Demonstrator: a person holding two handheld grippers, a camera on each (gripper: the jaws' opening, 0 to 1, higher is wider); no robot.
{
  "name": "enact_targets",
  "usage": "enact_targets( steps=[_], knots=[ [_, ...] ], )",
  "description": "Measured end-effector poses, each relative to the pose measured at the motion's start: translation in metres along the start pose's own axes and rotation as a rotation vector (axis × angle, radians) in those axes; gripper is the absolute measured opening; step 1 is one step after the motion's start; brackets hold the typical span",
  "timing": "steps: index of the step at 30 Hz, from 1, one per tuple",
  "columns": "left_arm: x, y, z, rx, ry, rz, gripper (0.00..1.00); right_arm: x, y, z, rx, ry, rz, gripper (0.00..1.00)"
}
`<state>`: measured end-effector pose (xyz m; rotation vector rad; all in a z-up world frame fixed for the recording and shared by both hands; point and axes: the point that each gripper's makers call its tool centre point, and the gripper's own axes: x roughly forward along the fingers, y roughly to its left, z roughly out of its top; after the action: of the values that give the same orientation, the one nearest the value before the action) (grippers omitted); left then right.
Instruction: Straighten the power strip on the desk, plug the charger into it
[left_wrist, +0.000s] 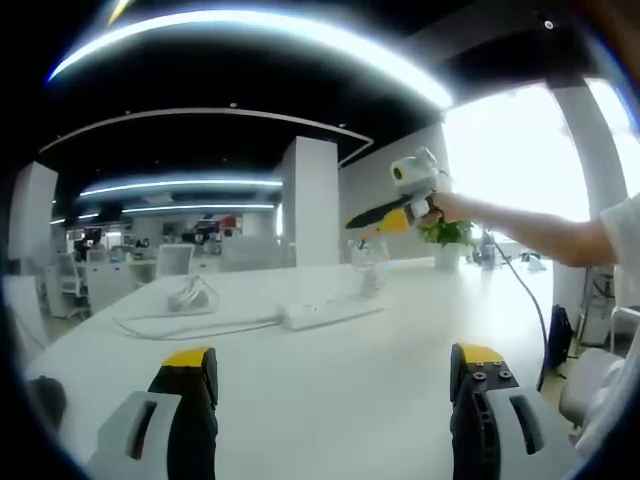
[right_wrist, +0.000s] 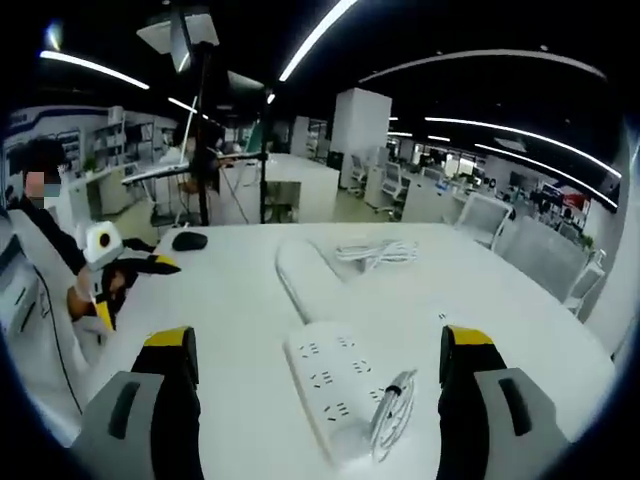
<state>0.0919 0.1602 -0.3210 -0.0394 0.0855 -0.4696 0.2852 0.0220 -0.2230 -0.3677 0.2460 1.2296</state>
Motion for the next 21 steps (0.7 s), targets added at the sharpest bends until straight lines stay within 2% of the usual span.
enact_targets(
  steps=[10, 12, 18, 21],
  knots=[
    [0.0, -0.001, 0.0, -0.003, -0.001, -0.005, 0.99, -0.017, 0.003, 0.014, 0.077, -0.112, -0.004, 1.0],
    [0.0, -0.001, 0.0, -0.004, -0.001, -0.005, 0.99, -0.019, 0.013, 0.017, 0.077, -0.14, -0.008, 1.0],
    [-0.001, -0.001, 0.0, -0.006, -0.001, -0.003, 0.99, -0.031, 0.027, 0.03, 0.071, -0.245, -0.026, 1.0],
    [-0.002, 0.001, 0.0, -0.009, -0.001, 0.0, 0.99, -0.037, 0.032, 0.032, 0.082, -0.269, -0.044, 1.0]
  ],
)
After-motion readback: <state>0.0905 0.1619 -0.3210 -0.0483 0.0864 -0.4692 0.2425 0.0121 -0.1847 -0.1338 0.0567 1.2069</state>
